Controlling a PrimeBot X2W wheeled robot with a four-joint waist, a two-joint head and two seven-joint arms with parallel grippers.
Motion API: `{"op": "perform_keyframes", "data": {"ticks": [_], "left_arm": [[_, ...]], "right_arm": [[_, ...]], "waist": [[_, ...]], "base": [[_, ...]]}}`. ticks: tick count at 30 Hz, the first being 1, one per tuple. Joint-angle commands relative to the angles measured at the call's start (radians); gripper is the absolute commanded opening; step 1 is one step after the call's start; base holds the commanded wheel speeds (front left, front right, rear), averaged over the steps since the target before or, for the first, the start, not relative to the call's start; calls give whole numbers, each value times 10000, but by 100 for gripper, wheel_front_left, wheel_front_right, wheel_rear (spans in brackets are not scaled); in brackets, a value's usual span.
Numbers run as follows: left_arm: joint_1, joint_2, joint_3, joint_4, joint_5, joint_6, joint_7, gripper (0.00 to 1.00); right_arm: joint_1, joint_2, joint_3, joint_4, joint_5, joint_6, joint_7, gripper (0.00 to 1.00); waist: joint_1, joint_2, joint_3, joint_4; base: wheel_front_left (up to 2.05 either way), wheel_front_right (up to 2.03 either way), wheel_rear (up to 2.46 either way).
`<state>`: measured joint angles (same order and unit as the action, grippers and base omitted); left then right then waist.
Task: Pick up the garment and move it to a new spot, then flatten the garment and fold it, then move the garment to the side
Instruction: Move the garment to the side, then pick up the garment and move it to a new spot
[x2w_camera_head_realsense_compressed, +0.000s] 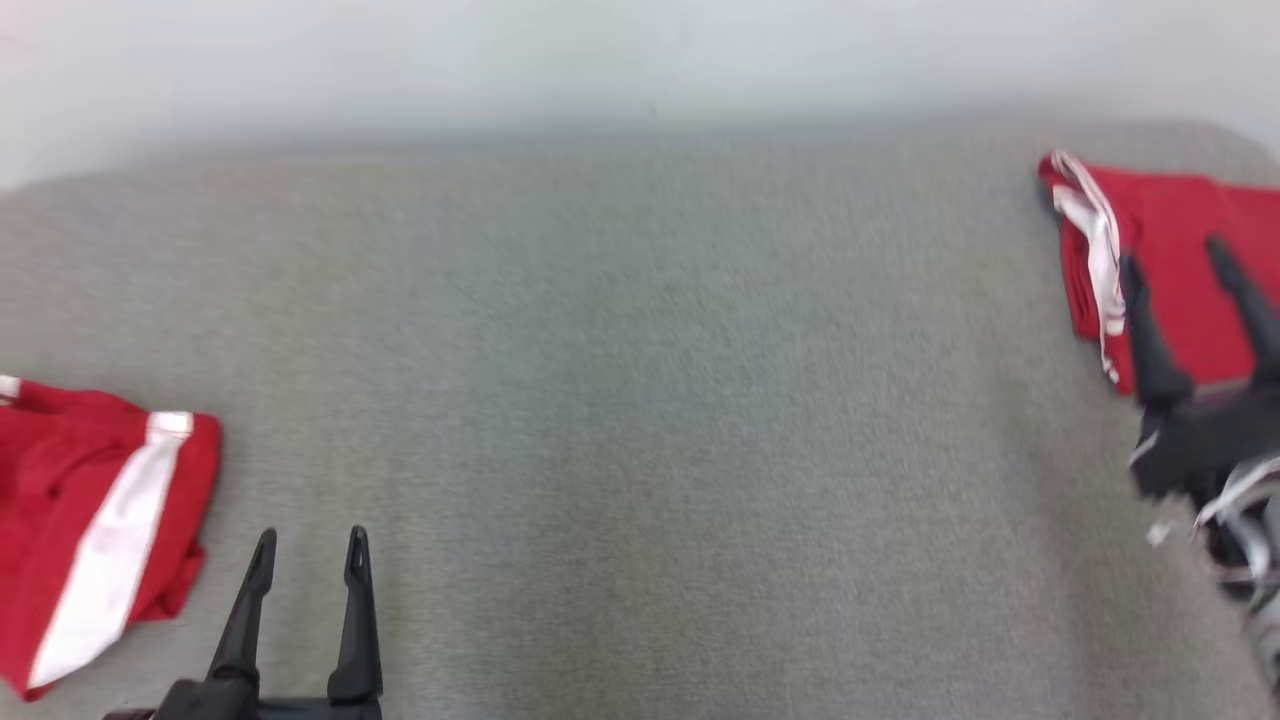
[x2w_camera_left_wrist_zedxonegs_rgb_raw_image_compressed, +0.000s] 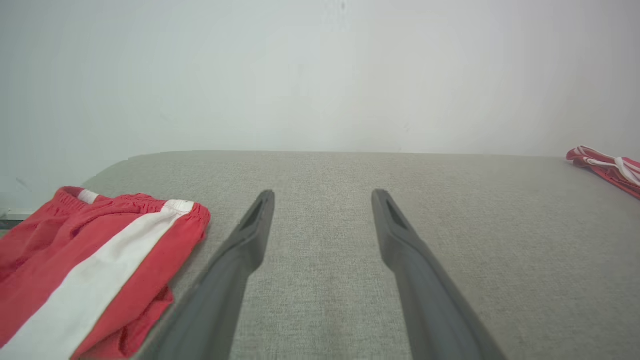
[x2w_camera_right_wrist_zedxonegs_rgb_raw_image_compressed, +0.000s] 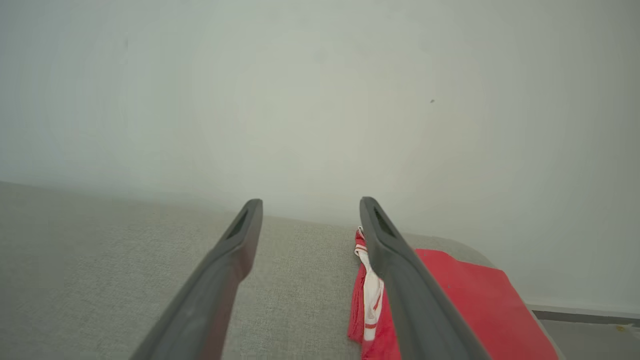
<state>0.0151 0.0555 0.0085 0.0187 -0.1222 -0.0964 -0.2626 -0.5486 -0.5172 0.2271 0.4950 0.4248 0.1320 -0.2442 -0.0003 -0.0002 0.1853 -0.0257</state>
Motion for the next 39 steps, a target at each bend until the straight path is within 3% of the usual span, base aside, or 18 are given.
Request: {"op": "perform_keyframes", "data": {"ticks": [1,11,21,39], "left_arm": [[163,-12,45,26,12,4,-30,100],[457,-36,24,298,-77,-43,-30,100],[533,-47,1,459,-161,-28,-30,100],[364,29,246,1001,94,-41,-30,100]], "right_arm": [[243,111,-108,-124,-8,-27,-48,100],[3738,2096,-1505,-2417,-488,-27,250,100],[5979,3771,-2169,-4410,-997,-27,593,100],[6949,4496,-1972,-4702,-1892,-27,485,100]], "waist": [[3,2,-873,606],[3,2,-1436,591],[3,2,-1595,413],[3,2,-1908,494]], "base": [[0,0,0],[0,0,0],[0,0,0],[0,0,0]]}}
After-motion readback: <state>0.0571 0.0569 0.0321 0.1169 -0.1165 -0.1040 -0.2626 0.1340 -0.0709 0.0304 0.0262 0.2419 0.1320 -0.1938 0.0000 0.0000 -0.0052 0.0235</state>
